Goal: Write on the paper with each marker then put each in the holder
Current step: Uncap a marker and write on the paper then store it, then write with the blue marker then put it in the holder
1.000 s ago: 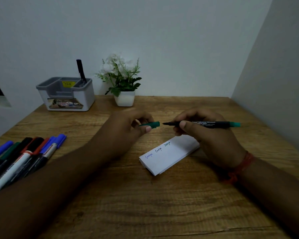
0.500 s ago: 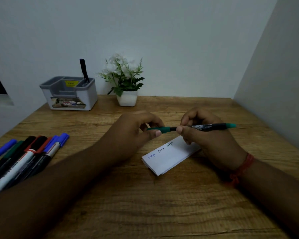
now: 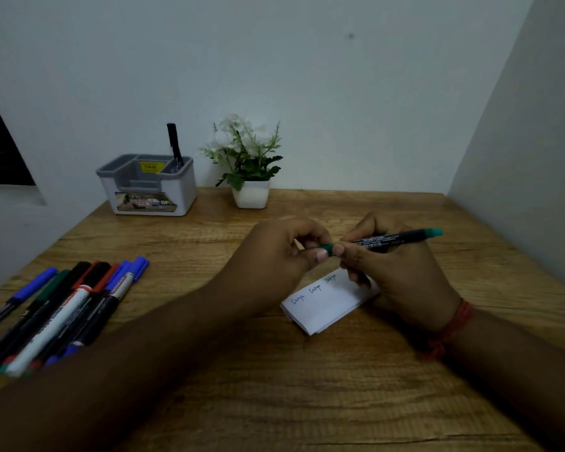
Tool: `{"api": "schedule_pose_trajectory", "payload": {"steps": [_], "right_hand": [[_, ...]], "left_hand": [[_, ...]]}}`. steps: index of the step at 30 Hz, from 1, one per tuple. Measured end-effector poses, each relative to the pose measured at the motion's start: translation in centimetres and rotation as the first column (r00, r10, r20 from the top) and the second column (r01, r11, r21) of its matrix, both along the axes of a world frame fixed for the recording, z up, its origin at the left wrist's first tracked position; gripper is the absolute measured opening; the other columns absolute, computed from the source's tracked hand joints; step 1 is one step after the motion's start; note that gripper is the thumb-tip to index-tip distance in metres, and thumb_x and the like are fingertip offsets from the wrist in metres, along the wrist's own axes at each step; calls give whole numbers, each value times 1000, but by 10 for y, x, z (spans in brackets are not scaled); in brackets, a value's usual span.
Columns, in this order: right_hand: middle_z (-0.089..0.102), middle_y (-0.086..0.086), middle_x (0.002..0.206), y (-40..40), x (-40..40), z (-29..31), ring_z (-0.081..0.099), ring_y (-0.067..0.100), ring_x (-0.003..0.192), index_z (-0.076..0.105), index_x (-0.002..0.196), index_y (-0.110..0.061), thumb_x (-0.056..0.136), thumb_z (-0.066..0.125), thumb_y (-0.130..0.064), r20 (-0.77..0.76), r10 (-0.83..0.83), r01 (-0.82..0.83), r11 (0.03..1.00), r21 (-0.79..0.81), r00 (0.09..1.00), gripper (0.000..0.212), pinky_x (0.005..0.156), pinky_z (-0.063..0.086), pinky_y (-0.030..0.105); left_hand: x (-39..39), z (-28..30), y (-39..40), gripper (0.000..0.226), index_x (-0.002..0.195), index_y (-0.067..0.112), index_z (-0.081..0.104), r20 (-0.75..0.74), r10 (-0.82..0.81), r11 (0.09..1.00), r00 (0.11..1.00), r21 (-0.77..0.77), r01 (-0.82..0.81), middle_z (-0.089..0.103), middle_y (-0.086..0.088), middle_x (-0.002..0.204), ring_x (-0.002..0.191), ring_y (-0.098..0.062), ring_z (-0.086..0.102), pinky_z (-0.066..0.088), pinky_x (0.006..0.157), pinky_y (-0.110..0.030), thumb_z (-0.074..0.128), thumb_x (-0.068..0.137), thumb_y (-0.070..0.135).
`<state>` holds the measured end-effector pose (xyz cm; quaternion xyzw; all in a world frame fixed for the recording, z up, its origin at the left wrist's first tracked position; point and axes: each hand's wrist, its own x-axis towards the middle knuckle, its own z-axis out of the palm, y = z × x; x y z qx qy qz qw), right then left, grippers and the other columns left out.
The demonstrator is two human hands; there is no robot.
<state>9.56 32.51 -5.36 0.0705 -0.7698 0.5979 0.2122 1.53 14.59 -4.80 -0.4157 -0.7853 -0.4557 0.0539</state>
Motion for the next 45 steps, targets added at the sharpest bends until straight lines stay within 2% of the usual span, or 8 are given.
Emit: {"api": "schedule_pose_trajectory", "payload": {"steps": [4,7,10,14,19,24,37,45], "right_hand": [[67,3,73,1,0,11,61,16,62,63,92,-10,88,68,-34,-16,15,-15,1000,10,1000,25,56,53,28],[70,2,82,-1,-11,28,68,17,73,60,96,-8,91,54,-44,-24,-5,6,999,51,1000,36,59,57,32],[70,6,98,-13,-34,49,75,26,87,55,100,-20,88,51,-54,8,-10,9,996,94,1000,37,56,62,41],[69,14,90,-44,-80,73,76,32,71,51,101,-23,103,50,-38,138,-6,-35,956,292,990,15,54,63,46],[71,12,94,-98,-143,94,72,23,70,57,110,-13,103,59,-27,42,-107,31,605,796,993,17,62,59,33],[68,18,105,-144,-199,123,65,32,93,63,107,-6,101,62,-27,-162,-159,208,338,918,974,21,79,55,39],[66,19,117,-194,-300,125,64,34,104,57,117,-5,90,77,-31,-46,-265,110,230,967,963,43,74,46,37],[64,18,114,-188,-282,117,66,40,95,46,126,-7,96,67,-31,-396,-185,433,244,868,899,43,73,50,42]], "left_hand": [[1,17,-4,15,107,27,69,-156,1,1000,988,-23,-4,64,15,99,90,-1,58,51,81,-28,65,94,23],[-12,32,-21,42,136,29,51,-288,70,982,955,-147,-116,55,8,130,112,-7,55,48,94,-37,50,98,45],[-37,42,-50,76,153,34,17,-471,156,822,868,-425,-378,24,2,161,145,-23,24,20,116,-56,15,88,73],[-72,36,-99,95,154,36,-6,-503,224,674,834,-539,-506,-8,4,166,151,-24,-9,-5,116,-64,-13,72,84],[-98,16,-154,104,151,39,-19,-464,335,534,820,-624,-571,-28,4,160,147,-28,-26,-10,113,-66,-25,60,89],[-106,5,-174,103,151,40,-19,-418,384,565,823,-599,-568,-27,3,160,146,-28,-27,-12,113,-64,-29,59,87],[-111,5,-182,96,152,39,-16,-395,369,595,841,-594,-541,-25,1,161,145,-30,-31,-14,113,-64,-19,66,81],[-117,3,-185,95,152,39,-16,-377,379,581,845,-614,-534,-25,1,161,145,-30,-30,-15,112,-64,-17,67,81]]}}
